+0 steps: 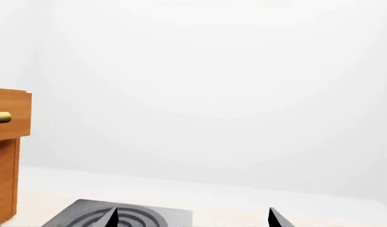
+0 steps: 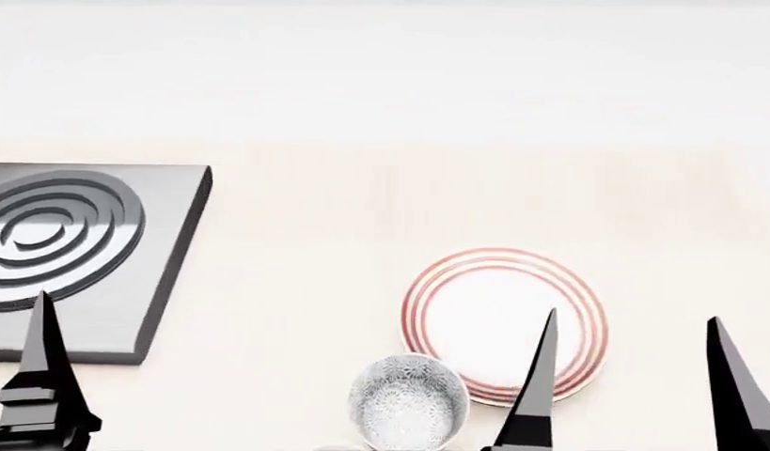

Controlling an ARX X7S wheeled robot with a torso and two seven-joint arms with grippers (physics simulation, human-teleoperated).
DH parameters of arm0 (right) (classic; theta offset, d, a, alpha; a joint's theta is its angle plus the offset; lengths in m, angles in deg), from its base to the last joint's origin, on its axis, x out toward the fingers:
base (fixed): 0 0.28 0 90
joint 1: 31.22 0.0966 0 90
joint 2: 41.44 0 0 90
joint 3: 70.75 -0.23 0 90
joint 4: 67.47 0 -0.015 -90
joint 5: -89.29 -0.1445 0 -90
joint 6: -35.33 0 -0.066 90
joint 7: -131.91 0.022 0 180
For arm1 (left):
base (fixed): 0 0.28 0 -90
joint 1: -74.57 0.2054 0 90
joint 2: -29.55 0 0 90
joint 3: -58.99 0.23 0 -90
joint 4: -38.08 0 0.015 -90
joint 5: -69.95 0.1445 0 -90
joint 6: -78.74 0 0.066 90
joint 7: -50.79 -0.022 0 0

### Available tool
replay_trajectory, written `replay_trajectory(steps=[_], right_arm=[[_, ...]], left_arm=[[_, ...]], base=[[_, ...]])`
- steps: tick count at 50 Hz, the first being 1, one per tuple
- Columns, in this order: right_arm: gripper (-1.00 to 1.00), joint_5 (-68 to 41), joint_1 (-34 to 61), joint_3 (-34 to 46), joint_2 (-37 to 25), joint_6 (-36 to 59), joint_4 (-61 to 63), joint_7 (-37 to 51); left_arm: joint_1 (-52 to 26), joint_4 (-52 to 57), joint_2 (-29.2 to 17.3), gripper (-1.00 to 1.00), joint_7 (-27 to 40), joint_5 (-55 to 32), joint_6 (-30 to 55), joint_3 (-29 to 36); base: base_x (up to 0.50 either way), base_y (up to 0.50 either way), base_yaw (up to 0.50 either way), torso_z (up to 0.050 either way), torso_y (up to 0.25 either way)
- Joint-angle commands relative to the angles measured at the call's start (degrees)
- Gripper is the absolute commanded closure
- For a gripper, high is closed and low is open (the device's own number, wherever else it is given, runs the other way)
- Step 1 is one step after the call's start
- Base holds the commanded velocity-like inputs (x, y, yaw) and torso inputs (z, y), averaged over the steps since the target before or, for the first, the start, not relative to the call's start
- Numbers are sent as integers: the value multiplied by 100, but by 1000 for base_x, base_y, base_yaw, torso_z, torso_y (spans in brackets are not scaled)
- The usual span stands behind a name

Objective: Pick the akita bowl between the plate and the ramekin and place it on the plate.

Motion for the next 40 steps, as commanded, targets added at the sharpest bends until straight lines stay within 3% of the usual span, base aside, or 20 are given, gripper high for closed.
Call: replay_trajectory(steps=[1, 7, 18, 21, 34, 40], right_arm=[[-100, 20, 51, 43, -50, 86, -19, 55], [-100, -102, 128, 76, -94, 338, -56, 62], [-100, -166, 204, 125, -99, 424, -277, 119], [-100, -167, 207, 139, -107, 429, -313, 124], [-100, -159, 230, 257, -192, 525, -364, 136], [-100, -786, 502, 351, -527, 1483, -25, -122]], left_arm=[[-16, -3, -44, -100, 33, -35, 6, 42], [-19, -18, -61, -100, 52, -49, -2, 59], [-4, -299, -9, -100, 285, 387, -213, 243], [1, -278, -43, -100, 28, -227, -148, 45], [14, -343, -124, -100, -24, -365, -276, 41], [-117, -234, -252, -100, 19, -597, 57, -5]], base=[[0, -500, 0, 0, 0], [0, -443, 0, 0, 0], [0, -11, 0, 0, 0], [0, 0, 0, 0, 0], [0, 0, 0, 49, 0], [0, 0, 0, 50, 0]])
